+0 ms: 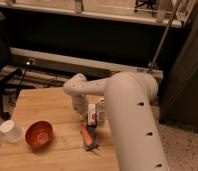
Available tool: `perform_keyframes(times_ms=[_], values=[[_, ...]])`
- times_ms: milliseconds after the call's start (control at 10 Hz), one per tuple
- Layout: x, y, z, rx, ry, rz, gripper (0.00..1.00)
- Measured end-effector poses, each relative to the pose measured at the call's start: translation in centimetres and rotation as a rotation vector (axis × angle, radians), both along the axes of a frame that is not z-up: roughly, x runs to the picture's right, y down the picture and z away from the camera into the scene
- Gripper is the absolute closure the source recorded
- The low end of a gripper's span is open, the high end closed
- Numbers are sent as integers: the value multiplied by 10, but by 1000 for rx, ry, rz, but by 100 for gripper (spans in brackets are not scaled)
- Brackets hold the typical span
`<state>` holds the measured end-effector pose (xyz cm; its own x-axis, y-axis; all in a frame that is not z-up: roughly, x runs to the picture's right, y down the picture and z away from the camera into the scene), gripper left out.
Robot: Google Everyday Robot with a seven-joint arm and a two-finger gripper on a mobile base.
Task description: Push the eraser across the table
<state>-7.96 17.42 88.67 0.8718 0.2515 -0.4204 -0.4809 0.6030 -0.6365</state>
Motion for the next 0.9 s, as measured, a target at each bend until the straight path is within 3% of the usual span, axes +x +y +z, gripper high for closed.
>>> perform_keyframes(times_ms=[900], values=[[32,-3,1,4,44,19,100]])
